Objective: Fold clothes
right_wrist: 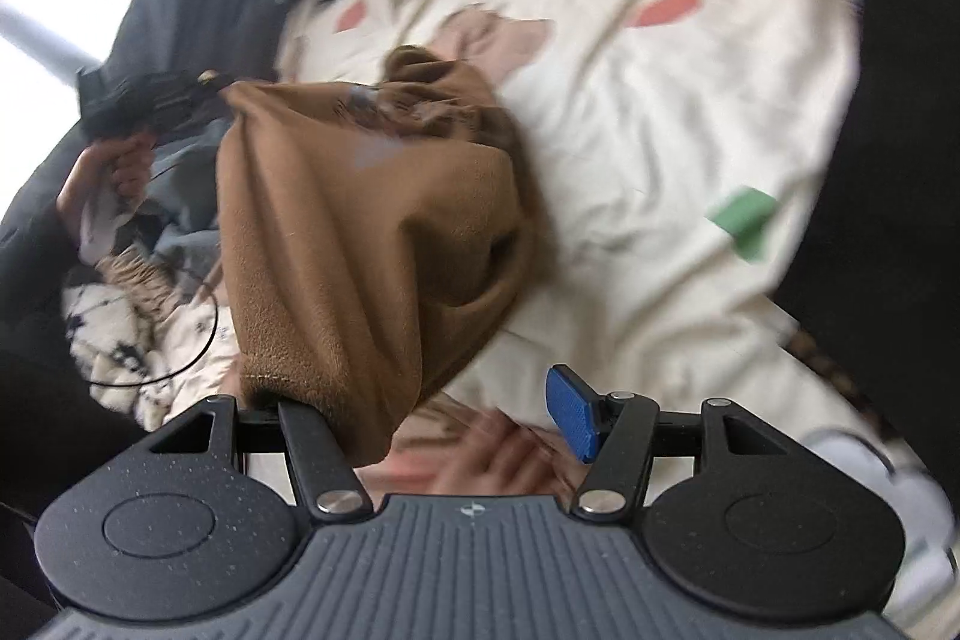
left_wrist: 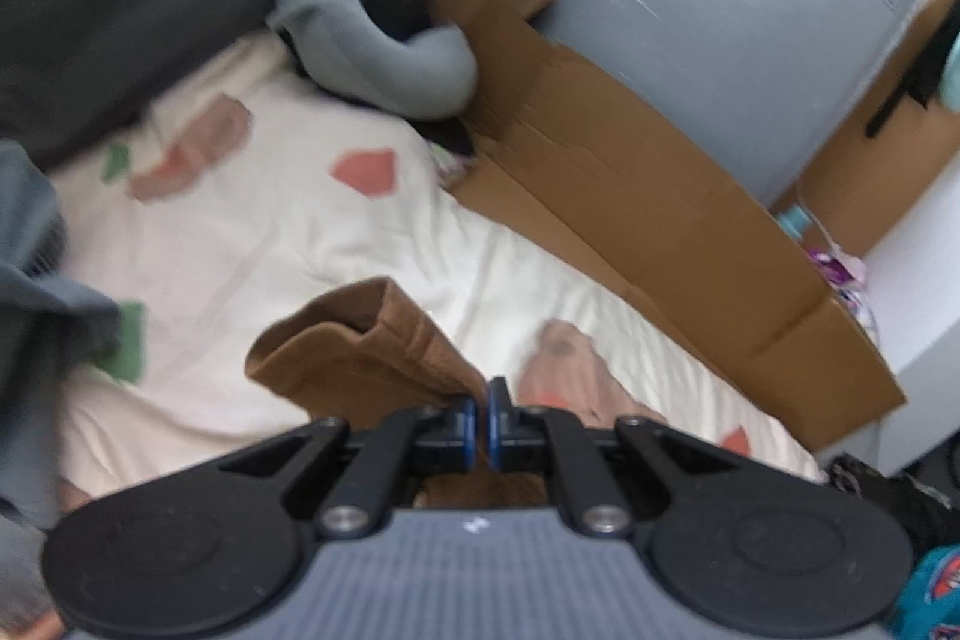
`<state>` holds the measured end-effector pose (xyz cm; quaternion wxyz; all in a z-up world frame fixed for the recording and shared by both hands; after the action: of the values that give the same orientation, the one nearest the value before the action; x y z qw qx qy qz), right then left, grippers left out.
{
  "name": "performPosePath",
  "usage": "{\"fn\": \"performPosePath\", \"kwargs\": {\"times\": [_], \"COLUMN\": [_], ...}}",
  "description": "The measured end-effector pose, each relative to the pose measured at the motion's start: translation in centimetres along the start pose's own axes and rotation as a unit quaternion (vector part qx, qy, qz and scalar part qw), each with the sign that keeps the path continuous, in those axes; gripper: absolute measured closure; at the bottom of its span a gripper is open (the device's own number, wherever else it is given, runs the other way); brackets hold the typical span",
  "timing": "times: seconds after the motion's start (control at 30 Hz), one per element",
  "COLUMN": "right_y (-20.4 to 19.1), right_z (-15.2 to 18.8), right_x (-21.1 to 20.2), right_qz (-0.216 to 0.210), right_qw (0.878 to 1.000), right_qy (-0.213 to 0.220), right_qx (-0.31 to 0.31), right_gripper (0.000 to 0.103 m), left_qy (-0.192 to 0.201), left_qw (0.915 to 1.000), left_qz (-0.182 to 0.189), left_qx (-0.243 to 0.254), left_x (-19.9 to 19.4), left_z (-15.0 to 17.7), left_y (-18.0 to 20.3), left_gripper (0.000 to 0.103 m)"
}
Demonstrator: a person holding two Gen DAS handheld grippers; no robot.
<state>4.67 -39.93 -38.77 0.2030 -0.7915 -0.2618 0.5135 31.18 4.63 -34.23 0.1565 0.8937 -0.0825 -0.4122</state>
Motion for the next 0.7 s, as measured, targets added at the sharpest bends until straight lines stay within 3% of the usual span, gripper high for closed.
{"fn": "performPosePath", "kwargs": {"times": [0.13, 0.33, 0.7], "right_y": [-1.3, -2.1, -2.6], "right_z": [-0.7, -1.2, -4.4], "right_x": [1.9, 3.7, 5.5], "right_qz": [-0.016, -0.020, -0.016], "right_qw": [0.999, 0.997, 0.996], "right_qy": [-0.016, -0.032, -0.016], "right_qx": [-0.031, -0.063, -0.088], "right_gripper": [0.037, 0.037, 0.037], "left_qy": [0.027, 0.032, 0.017], "left_qw": [0.9988, 0.9963, 0.9888], "left_qz": [-0.041, -0.080, -0.147], "left_qx": [-0.005, 0.003, -0.018], "left_x": [-0.6, -1.8, -8.2], "left_z": [-2.7, -4.3, -1.4], "left_y": [-2.7, -5.8, -12.9], "left_gripper": [0.100, 0.101, 0.100]}}
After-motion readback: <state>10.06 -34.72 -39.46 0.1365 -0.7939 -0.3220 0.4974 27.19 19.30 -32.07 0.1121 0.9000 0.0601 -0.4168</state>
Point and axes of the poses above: each gripper's, at about its wrist camera, not at the fingertips, and x roughly the way its jaws point, y to its right, z to its underside, the point moved 10 cm from there along x, roughly the way its jaws point, and after that the axes turned 2 degrees about -z, right-handed, at the moved point
